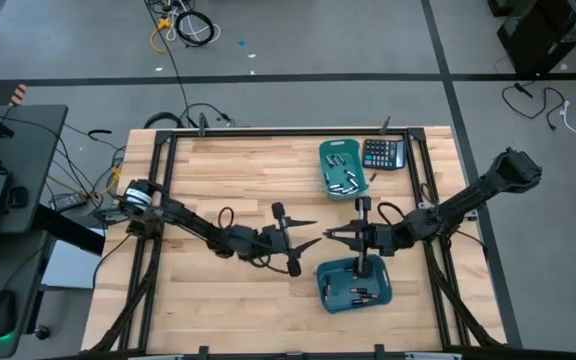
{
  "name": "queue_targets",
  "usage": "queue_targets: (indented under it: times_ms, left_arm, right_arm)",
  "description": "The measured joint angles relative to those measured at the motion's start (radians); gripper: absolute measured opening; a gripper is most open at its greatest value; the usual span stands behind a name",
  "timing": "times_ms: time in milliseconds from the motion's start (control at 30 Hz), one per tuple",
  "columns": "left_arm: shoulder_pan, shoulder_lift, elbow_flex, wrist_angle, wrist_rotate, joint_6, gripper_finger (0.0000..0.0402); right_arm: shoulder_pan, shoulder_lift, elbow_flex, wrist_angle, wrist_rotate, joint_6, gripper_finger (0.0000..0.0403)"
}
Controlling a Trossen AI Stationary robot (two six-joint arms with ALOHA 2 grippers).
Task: Sort batteries
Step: Put the black battery into the blue bin
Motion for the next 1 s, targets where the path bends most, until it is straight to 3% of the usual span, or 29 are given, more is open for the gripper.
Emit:
queue_targets:
  times_ms: [167, 267, 367, 467, 800, 1000]
  left_arm:
    - [-0.074, 0.000, 0.000, 0.001, -0.317, 0.151, 0.0218]
    - [-0.107, 0.000, 0.000, 0.002, -0.426, 0.218, 0.0218]
    - [-0.128, -0.002, 0.000, -0.001, -0.465, 0.224, 0.0218]
    - [-0.144, -0.003, 0.000, -0.001, -0.501, 0.223, 0.0218]
    - [-0.235, -0.080, -0.002, -0.010, -0.561, 0.196, 0.0218]
    - [-0.309, -0.144, -0.002, -0.283, -0.556, 0.129, 0.0218]
  right_arm:
    - [0.034, -0.145, 0.012, -0.421, -0.107, 0.265, 0.0020]
    - [0.043, -0.187, 0.028, -0.685, -0.198, 0.489, 0.0020]
    - [0.064, -0.183, 0.037, -0.853, -0.351, 0.692, 0.0020]
    - [0.102, -0.158, 0.039, -0.899, -0.473, 0.844, 0.0020]
    - [0.143, -0.123, 0.040, -1.119, -0.477, 1.081, 0.0023]
    - [0.142, -0.123, 0.040, -1.121, -0.481, 1.085, 0.0028]
